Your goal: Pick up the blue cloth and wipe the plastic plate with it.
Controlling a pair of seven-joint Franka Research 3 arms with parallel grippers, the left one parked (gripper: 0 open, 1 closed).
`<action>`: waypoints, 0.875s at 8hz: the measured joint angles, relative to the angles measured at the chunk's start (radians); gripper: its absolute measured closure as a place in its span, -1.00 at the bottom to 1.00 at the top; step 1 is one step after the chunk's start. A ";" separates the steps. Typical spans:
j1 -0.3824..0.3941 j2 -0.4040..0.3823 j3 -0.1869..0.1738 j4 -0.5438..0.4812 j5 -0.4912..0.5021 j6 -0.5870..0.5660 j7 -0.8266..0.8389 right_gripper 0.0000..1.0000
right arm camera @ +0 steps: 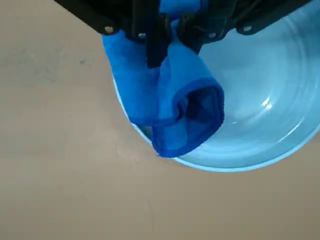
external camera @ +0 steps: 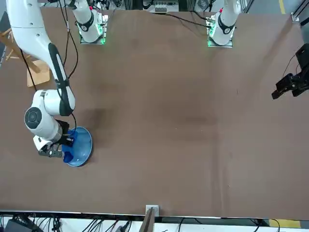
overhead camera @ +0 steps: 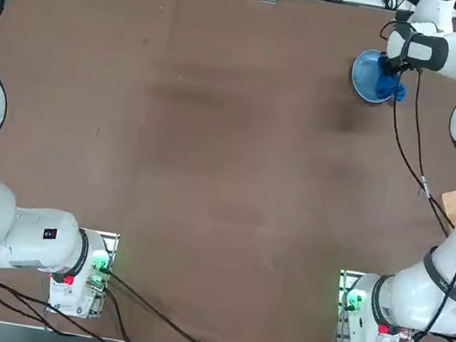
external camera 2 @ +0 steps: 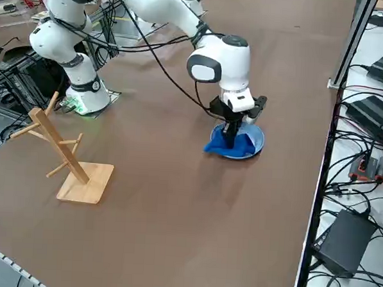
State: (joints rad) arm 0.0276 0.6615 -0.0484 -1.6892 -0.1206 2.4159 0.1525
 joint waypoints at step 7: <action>-0.001 0.016 0.008 0.005 0.010 0.000 0.034 0.80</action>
State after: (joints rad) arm 0.0265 0.6778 -0.0401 -1.6845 -0.1107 2.4161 0.1861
